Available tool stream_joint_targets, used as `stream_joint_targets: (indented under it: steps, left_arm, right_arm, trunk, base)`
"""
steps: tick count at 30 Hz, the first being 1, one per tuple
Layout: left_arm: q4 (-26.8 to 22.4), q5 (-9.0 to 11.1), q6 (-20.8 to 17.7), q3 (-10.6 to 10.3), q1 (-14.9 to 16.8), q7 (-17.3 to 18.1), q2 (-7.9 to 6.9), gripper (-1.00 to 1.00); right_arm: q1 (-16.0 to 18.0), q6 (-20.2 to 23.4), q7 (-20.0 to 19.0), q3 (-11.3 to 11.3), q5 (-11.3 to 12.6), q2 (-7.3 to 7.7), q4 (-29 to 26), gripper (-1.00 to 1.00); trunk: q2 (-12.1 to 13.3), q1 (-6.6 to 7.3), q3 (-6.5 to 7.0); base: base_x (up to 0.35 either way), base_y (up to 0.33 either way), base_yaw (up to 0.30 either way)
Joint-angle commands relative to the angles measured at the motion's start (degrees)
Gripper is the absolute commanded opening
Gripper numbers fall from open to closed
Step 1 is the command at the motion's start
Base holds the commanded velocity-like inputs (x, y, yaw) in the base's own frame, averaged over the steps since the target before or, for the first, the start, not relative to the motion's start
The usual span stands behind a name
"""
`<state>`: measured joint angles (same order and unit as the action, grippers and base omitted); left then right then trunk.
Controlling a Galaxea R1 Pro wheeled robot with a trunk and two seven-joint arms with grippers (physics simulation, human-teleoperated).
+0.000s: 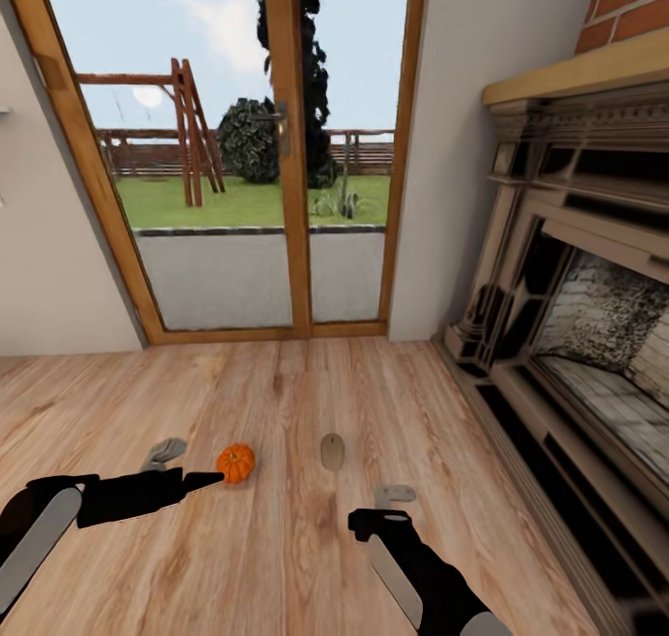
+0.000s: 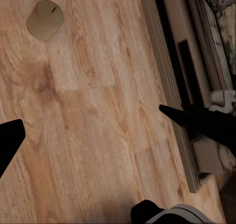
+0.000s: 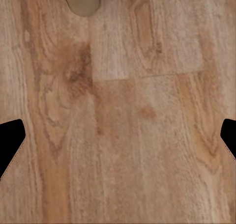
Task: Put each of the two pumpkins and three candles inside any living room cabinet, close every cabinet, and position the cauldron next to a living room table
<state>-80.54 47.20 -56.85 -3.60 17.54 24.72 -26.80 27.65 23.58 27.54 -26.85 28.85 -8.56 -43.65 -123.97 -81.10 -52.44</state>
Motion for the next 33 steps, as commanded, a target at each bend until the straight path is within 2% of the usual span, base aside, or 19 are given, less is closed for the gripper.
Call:
stream_joint_targets:
  steps: [1,5,10,18,24,33]
  left_arm:
    - [0.01,-0.22,-0.11,-0.02,0.04,1.27,-0.06,1.0]
    - [0.09,-0.26,-0.1,-0.01,0.04,3.29,-0.08,1.0]
    - [0.12,-0.09,-0.12,-0.01,0.04,3.92,-0.12,1.0]
    - [0.12,3.52,-0.19,-0.01,0.03,4.1,-0.24,1.0]
    - [0.12,4.4,-0.19,-0.01,-0.04,4.1,-0.34,1.0]
    - [0.12,5.33,-0.18,0.03,-0.04,4.1,-0.35,1.0]
  right_arm:
    - [0.09,0.24,0.5,-0.21,0.52,0.04,-0.09,1.0]
    - [0.21,1.02,0.61,-0.15,0.67,0.04,-0.12,1.0]
    - [0.89,4.2,0.66,-0.01,0.78,-0.01,-0.08,1.0]
    - [1.0,5.0,0.68,0.04,0.86,-0.05,-0.12,1.0]
    - [1.3,5.07,0.68,0.04,0.8,-0.13,-0.05,1.0]
    - [1.54,5.07,0.7,0.04,0.77,-0.14,0.0,1.0]
  trunk:
    - [-0.02,-0.03,-0.06]
    - [-0.02,-0.03,-0.06]
    - [-0.02,-0.03,-0.06]
    - [-0.02,-0.03,-0.06]
    - [-0.02,-0.03,-0.06]
    - [-0.02,-0.03,-0.06]
  base:
    - [0.341,0.0,0.0]
    - [0.341,0.0,0.0]
    - [0.341,0.0,0.0]
    - [0.34,0.0,0.0]
    - [0.331,0.046,0.0]
    - [0.212,0.205,0.0]
